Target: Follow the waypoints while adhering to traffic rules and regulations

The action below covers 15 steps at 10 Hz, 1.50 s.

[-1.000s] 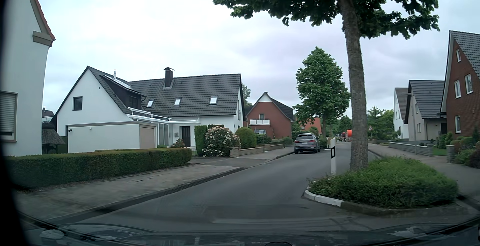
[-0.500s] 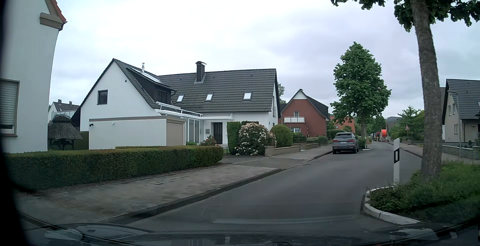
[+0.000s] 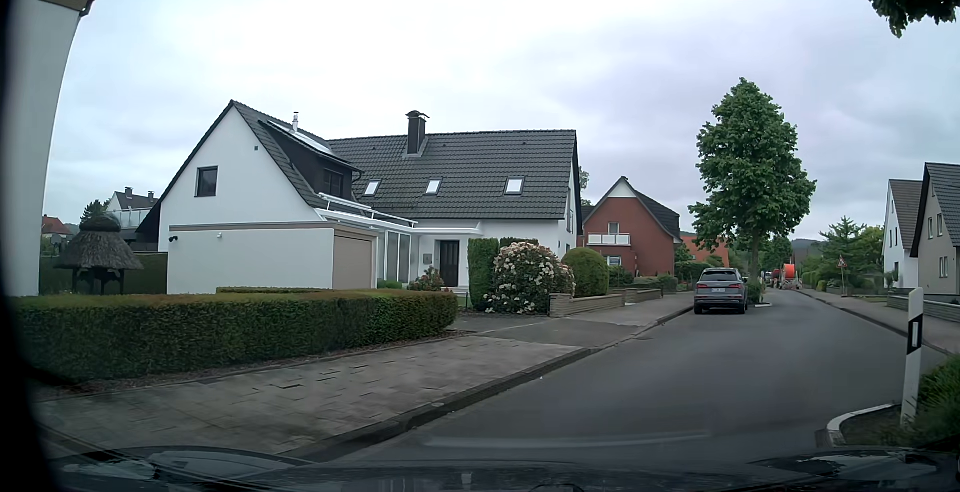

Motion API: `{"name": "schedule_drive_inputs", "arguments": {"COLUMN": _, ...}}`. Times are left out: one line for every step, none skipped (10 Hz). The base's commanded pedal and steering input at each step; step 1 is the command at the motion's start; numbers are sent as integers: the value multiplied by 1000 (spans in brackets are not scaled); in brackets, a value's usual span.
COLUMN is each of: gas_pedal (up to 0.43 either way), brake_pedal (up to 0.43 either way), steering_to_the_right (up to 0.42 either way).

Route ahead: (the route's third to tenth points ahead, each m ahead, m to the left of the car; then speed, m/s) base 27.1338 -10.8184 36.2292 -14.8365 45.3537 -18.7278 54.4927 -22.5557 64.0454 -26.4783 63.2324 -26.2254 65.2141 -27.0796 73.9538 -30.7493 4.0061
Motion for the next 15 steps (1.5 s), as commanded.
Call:
{"name": "schedule_drive_inputs", "arguments": {"gas_pedal": 240, "brake_pedal": 0, "steering_to_the_right": 95}}
{"name": "schedule_drive_inputs", "arguments": {"gas_pedal": 240, "brake_pedal": 0, "steering_to_the_right": 125}}
{"name": "schedule_drive_inputs", "arguments": {"gas_pedal": 240, "brake_pedal": 0, "steering_to_the_right": 151}}
{"name": "schedule_drive_inputs", "arguments": {"gas_pedal": 240, "brake_pedal": 0, "steering_to_the_right": 174}}
{"name": "schedule_drive_inputs", "arguments": {"gas_pedal": 240, "brake_pedal": 0, "steering_to_the_right": 193}}
{"name": "schedule_drive_inputs", "arguments": {"gas_pedal": 240, "brake_pedal": 0, "steering_to_the_right": 210}}
{"name": "schedule_drive_inputs", "arguments": {"gas_pedal": 248, "brake_pedal": 0, "steering_to_the_right": 231}}
{"name": "schedule_drive_inputs", "arguments": {"gas_pedal": 248, "brake_pedal": 0, "steering_to_the_right": 249}}
{"name": "schedule_drive_inputs", "arguments": {"gas_pedal": 248, "brake_pedal": 0, "steering_to_the_right": 261}}
{"name": "schedule_drive_inputs", "arguments": {"gas_pedal": 248, "brake_pedal": 0, "steering_to_the_right": 266}}
{"name": "schedule_drive_inputs", "arguments": {"gas_pedal": 248, "brake_pedal": 0, "steering_to_the_right": 266}}
{"name": "schedule_drive_inputs", "arguments": {"gas_pedal": 248, "brake_pedal": 0, "steering_to_the_right": 266}}
{"name": "schedule_drive_inputs", "arguments": {"gas_pedal": 248, "brake_pedal": 0, "steering_to_the_right": 266}}
{"name": "schedule_drive_inputs", "arguments": {"gas_pedal": 248, "brake_pedal": 0, "steering_to_the_right": 266}}
{"name": "schedule_drive_inputs", "arguments": {"gas_pedal": 248, "brake_pedal": 0, "steering_to_the_right": 264}}
